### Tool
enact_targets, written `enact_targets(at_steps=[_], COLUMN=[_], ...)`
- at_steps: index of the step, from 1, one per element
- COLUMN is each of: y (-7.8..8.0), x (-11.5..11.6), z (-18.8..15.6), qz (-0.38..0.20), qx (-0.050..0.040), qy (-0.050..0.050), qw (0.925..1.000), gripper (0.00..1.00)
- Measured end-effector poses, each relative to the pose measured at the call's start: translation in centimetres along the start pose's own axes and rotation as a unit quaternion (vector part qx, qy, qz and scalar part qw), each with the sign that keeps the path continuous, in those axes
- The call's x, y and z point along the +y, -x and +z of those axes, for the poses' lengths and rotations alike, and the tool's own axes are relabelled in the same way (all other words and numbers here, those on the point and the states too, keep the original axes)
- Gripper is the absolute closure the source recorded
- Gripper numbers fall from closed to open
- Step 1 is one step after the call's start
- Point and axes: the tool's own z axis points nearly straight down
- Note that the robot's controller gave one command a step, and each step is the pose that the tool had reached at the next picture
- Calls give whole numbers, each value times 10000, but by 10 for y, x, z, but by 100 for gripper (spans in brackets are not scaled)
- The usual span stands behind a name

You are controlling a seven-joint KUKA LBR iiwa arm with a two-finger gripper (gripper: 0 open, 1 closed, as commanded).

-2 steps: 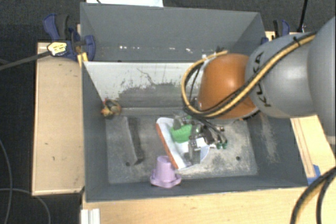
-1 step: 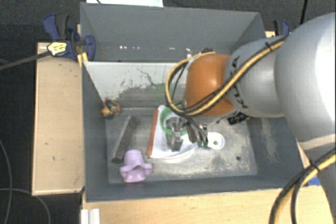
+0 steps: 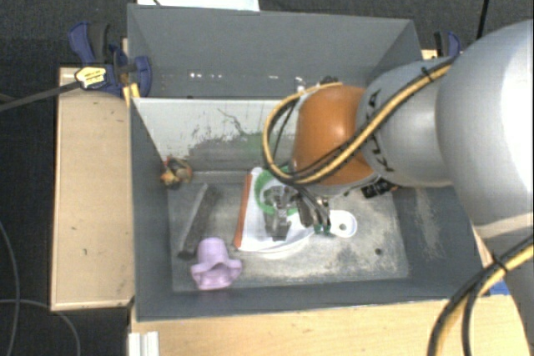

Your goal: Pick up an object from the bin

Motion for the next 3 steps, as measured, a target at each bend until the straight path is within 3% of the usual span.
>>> enact_targets(at_steps=[1, 2, 3], y=[-28, -28, -47], x=[-11, -11, -15], z=[-104, -104, -197], qz=[65, 67, -13], qx=[-3, -3, -8], qy=[-1, -1, -2], qw=[10000, 10000, 10000], gripper=[100, 100, 100])
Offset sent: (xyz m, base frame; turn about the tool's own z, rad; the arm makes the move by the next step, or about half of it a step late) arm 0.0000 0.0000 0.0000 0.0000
